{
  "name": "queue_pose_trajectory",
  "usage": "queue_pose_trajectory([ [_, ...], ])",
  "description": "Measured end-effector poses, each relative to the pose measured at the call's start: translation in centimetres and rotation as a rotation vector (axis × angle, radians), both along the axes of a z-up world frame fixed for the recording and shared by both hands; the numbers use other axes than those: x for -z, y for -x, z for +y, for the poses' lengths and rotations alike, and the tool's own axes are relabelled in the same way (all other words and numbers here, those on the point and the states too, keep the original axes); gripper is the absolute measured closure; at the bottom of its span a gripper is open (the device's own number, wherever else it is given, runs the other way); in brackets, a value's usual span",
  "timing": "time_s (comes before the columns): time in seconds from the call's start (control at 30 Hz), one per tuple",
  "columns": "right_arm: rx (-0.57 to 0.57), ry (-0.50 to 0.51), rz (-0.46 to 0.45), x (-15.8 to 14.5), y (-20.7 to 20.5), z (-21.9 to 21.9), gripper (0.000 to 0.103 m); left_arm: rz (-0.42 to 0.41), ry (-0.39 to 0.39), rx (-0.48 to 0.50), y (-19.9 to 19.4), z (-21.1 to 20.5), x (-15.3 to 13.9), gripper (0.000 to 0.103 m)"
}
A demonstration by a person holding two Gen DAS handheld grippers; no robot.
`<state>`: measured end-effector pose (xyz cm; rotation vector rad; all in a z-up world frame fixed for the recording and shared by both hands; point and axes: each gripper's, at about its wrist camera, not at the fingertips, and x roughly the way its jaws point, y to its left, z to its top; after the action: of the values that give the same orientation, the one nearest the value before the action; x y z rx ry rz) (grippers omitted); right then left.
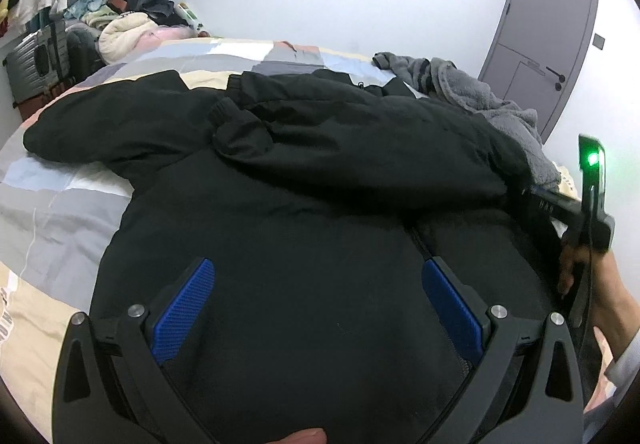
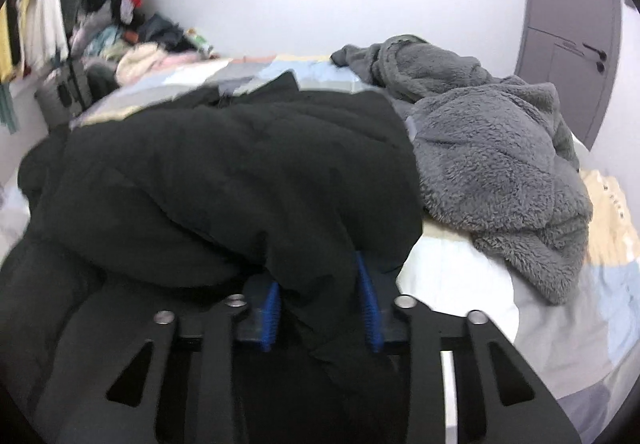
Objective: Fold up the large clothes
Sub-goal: 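Open the right tool to release the sleeve and withdraw it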
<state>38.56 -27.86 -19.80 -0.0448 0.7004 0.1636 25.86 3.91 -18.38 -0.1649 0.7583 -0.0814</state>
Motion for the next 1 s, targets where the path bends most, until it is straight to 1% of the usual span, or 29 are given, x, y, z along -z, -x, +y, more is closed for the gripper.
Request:
queue_pose_trajectory([
  [0.13,0.044,-0.023,-0.017,-0.7,-0.4,-0.9,0.082,-0.003,-0.011,0.001,0.1,-0.2,0.0,0.000],
  [0.2,0.057,-0.041,0.003,-0.2,-0.7,-1.4,0.082,0.003,-0.010,-0.003,0.0,-0.1,0.1,0.000],
  [0.33,0.048,-0.007,0.016,0.4,-0.7,-0.7,0.082,0.009,-0.002,-0.011,0.0,0.2,0.1,0.000],
  [0.47,0.052,-0.008,0.031,-0.1,-0.2,-0.6,0.079,-0.008,-0.031,-0.022,0.2,0.2,-0.2,0.000],
  [0.53,0.058,-0.013,0.026,-0.6,0.0,-0.5,0.075,-0.032,-0.032,-0.014,0.2,0.1,-1.2,0.000],
  [0.57,0.055,-0.021,0.028,-0.9,0.3,-0.5,0.071,-0.039,-0.036,-0.012,0.2,0.0,-1.7,0.000],
  [0.6,0.052,-0.029,0.037,-1.2,0.6,-0.4,0.063,-0.052,-0.039,-0.013,0.4,-0.2,-2.3,0.000],
  [0.63,0.052,-0.034,0.043,-1.4,0.9,-0.2,0.059,-0.067,-0.042,-0.017,0.5,-0.3,-2.9,0.000],
  [0.67,0.051,-0.039,0.049,-1.8,1.5,-0.1,0.046,-0.078,-0.044,-0.022,0.8,-0.5,-3.5,0.000],
  [0.7,0.052,-0.042,0.047,-2.2,2.0,0.1,0.035,-0.081,-0.039,-0.023,1.1,-0.6,-4.1,0.000],
  [0.83,0.038,-0.091,0.028,-4.4,5.0,0.8,0.034,-0.098,-0.015,0.001,2.8,-1.5,-5.9,0.000],
  [0.9,0.039,-0.121,0.004,-6.0,6.7,1.2,0.034,-0.107,-0.027,0.002,3.6,-1.8,-6.6,0.000],
  [1.0,0.030,-0.136,-0.052,-8.6,9.5,1.9,0.034,-0.125,-0.033,0.004,5.1,-2.0,-7.9,0.000],
])
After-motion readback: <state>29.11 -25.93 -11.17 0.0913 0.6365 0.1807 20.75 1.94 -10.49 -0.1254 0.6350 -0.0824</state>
